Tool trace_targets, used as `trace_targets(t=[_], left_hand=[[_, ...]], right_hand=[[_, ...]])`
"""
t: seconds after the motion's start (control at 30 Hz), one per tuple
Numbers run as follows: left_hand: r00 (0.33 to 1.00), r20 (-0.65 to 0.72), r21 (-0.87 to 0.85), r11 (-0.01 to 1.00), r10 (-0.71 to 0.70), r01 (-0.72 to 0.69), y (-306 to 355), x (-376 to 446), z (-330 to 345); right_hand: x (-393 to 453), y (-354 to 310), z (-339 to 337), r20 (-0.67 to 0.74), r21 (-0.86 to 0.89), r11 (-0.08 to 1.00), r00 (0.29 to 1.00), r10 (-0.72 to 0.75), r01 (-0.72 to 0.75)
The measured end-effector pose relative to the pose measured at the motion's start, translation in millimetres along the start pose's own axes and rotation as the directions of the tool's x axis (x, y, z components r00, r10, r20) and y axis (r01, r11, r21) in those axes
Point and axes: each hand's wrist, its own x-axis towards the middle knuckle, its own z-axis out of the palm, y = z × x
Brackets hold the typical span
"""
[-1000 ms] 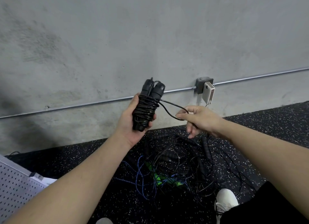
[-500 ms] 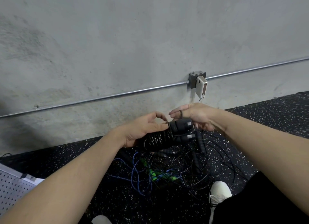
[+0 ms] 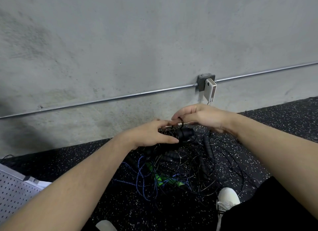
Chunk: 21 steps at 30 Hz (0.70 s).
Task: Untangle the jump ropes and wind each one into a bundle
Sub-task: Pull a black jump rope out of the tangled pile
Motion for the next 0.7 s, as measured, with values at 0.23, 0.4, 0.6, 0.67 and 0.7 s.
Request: trace_targets(t=[0.23,0.4,0.6,0.67,0.7], left_hand=[[0.999,-0.008,0.029,0.999,0.037,-0.037,-2.5,1.7,6.1],[0.993,-0.102,0.059,0.997,0.058,-0.052,-4.8,6.6,8.4],[0.953,-0.296,-0.194,0.972,0.068,-0.129,-4.5,9.8,10.7],[0.937,-0.339,-0.223,0.961,0.080,-0.163,-2.3,8.2,11.0],[0.926,-0.367,-0.208,0.962,0.092,-0.178,-1.6,7.7,11.7]], right_hand=[[6.9,-2.7,5.6,-0.037,-0.046,0.999,0.999,-0.025,0.024],[14.0,-2.9,7.7,-0.146,-0.375,0.926,0.985,-0.096,0.034],[14.6,0.9,2.2,-0.296,-0.390,0.907,0.910,-0.290,0.162],[12.6,0.5,0.9,-0.310,-0.357,0.919,0.907,-0.287,0.169],[12.4,-0.1,2.5,-0.324,-0.321,0.932,0.905,-0.277,0.170]])
